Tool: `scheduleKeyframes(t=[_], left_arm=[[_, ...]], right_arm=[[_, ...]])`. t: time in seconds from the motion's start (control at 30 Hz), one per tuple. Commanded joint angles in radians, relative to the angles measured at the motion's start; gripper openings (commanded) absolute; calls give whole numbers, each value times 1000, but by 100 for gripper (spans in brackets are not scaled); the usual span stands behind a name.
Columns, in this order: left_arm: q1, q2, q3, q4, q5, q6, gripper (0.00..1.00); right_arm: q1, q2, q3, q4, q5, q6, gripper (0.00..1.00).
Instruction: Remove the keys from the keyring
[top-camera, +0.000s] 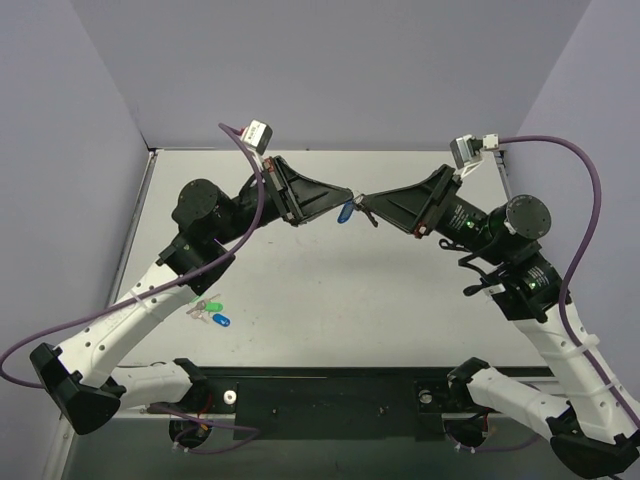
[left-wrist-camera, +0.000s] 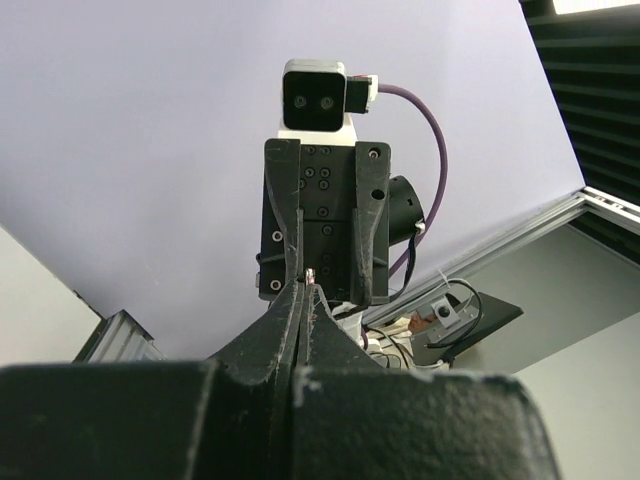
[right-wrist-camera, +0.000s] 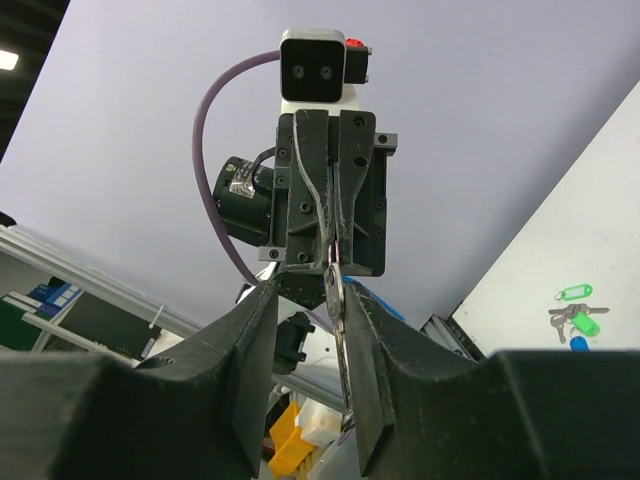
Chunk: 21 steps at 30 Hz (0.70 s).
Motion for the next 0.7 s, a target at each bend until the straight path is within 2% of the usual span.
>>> scheduleKeyframes(t=[0.0, 0.67], left_arm=[[3, 5, 16, 80, -30, -15, 0], [-3, -14, 18, 25, -45, 26, 0]], right_arm=[[18, 18, 26, 94, 6, -13, 26], [22, 43, 38, 97, 22, -19, 17]])
